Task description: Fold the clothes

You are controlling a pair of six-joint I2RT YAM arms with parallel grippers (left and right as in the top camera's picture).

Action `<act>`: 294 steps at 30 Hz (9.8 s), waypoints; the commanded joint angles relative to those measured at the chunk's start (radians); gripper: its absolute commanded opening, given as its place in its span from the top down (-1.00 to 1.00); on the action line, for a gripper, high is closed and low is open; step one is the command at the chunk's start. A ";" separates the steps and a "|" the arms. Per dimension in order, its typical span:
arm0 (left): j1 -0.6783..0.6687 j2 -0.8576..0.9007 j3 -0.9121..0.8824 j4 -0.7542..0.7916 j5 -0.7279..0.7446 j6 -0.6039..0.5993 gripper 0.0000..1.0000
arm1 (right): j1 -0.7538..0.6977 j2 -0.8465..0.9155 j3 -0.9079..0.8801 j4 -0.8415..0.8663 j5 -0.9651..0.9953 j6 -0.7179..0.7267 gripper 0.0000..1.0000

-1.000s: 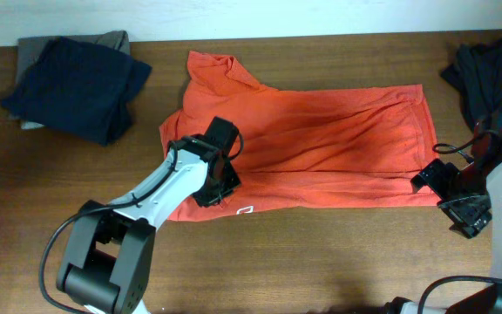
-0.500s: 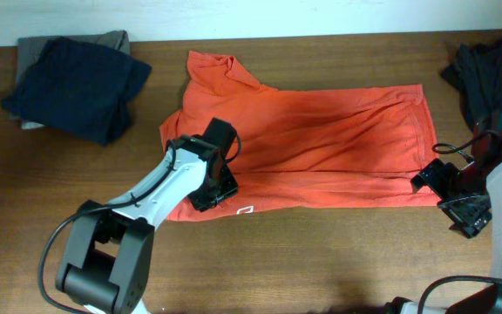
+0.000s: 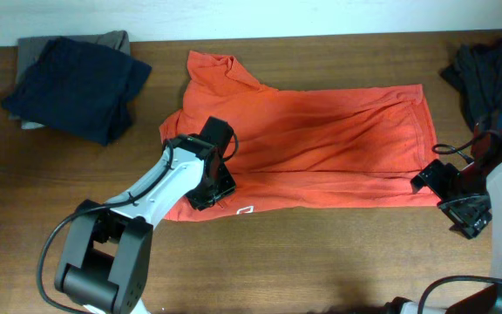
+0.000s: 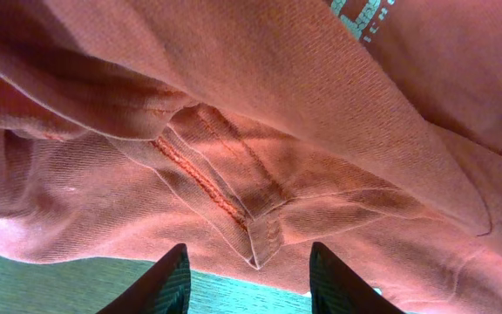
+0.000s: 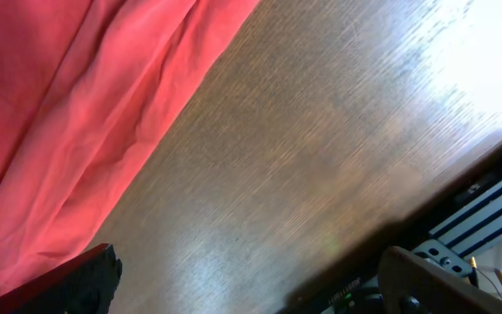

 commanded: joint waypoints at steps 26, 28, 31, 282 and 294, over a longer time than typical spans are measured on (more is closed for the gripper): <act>-0.003 0.076 -0.025 0.045 -0.007 -0.008 0.57 | 0.004 -0.008 -0.010 -0.006 0.020 0.001 -0.98; -0.003 0.076 -0.025 0.045 -0.007 -0.007 0.68 | 0.004 -0.008 -0.010 -0.006 0.020 0.001 -0.98; -0.003 0.076 -0.025 0.045 -0.007 -0.007 0.92 | 0.004 -0.008 -0.010 -0.006 0.020 0.001 -0.98; 0.143 0.072 0.120 -0.079 -0.192 0.262 -0.98 | 0.110 0.344 -0.150 0.471 -0.122 0.206 0.01; 0.143 0.072 0.120 -0.079 -0.192 0.262 -0.98 | 0.110 0.344 -0.165 0.531 -0.077 0.209 0.03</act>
